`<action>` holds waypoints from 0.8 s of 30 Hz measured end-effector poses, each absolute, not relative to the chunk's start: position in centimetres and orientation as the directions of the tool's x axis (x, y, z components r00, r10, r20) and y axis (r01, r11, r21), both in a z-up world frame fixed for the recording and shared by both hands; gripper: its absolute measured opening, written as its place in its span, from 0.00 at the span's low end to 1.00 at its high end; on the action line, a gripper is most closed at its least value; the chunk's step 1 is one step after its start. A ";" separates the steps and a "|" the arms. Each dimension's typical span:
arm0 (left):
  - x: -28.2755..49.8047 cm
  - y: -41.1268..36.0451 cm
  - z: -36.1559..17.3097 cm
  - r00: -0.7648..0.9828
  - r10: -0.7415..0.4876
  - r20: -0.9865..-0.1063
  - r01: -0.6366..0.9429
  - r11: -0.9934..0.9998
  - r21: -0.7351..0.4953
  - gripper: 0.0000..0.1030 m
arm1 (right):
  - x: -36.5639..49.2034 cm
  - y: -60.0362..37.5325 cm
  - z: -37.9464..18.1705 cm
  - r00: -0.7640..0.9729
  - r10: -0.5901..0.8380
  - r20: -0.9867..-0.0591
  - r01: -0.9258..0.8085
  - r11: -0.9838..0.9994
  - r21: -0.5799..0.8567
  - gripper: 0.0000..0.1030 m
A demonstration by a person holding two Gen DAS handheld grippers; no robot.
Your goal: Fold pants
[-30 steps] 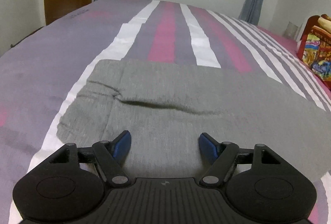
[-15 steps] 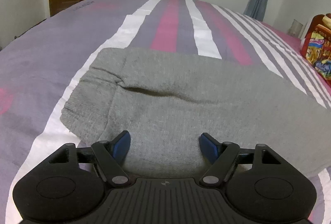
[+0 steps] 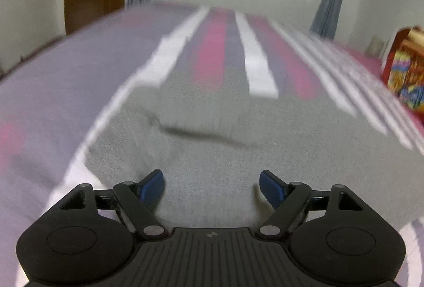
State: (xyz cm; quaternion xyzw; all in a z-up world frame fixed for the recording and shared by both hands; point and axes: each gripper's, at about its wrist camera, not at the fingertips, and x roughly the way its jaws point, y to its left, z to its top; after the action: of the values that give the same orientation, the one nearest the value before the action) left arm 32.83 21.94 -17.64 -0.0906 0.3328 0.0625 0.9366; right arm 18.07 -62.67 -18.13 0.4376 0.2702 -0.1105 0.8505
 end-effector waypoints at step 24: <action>32.8 22.1 -16.0 0.761 0.161 -0.629 -0.225 0.974 -0.023 0.77 | 20.7 -62.8 -20.8 0.778 0.161 -0.607 0.358 0.681 0.639 0.11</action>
State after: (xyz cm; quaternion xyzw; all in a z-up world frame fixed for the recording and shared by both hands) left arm 32.82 22.12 -16.00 -0.0486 0.3302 0.1031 0.9370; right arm 20.66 -62.79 -20.79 0.3949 0.3282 -0.0574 0.8562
